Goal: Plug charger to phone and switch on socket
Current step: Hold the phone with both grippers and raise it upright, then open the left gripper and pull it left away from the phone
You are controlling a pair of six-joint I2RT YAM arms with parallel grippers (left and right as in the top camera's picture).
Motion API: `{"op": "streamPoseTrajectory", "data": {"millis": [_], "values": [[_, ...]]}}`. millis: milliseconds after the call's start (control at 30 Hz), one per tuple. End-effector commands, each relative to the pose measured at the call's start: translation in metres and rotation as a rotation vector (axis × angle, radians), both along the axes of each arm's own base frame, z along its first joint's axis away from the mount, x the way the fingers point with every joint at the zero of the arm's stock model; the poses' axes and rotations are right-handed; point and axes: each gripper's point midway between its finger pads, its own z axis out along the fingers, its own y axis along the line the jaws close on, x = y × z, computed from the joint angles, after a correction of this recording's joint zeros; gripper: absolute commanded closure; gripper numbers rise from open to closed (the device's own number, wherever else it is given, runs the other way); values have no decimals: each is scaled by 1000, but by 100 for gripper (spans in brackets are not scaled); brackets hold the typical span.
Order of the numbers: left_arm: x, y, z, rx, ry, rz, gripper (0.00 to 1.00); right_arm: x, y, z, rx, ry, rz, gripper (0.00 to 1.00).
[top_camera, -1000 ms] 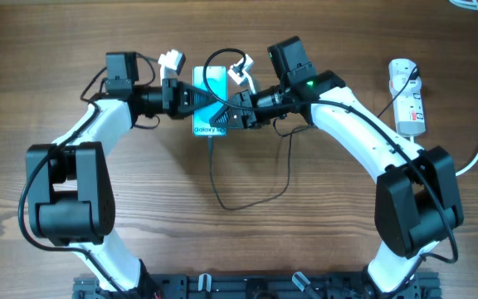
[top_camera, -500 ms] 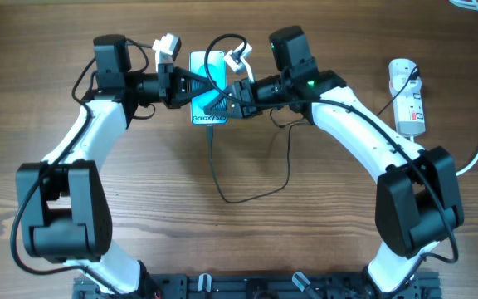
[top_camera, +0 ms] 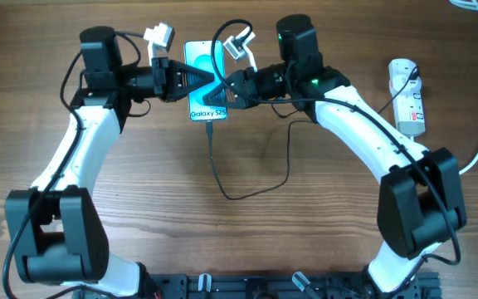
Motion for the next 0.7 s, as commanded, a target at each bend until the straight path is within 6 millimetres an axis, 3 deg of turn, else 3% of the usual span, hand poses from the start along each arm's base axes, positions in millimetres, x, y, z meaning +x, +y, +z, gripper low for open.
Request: {"op": "streamPoseTrajectory", "data": {"millis": [0, 67, 500, 667], "values": [[-31, -14, 44, -39, -173, -122, 95, -19, 8, 14, 7, 74, 65, 82], [-32, -15, 49, -39, -197, -124, 94, -19, 8, 14, 1, 94, 63, 87], [-33, -15, 59, -36, -310, -128, 95, -14, 11, 24, 17, 101, 55, 87], [-33, -15, 59, -36, -310, -128, 95, -12, 12, 28, 29, 84, 52, 92]]}}
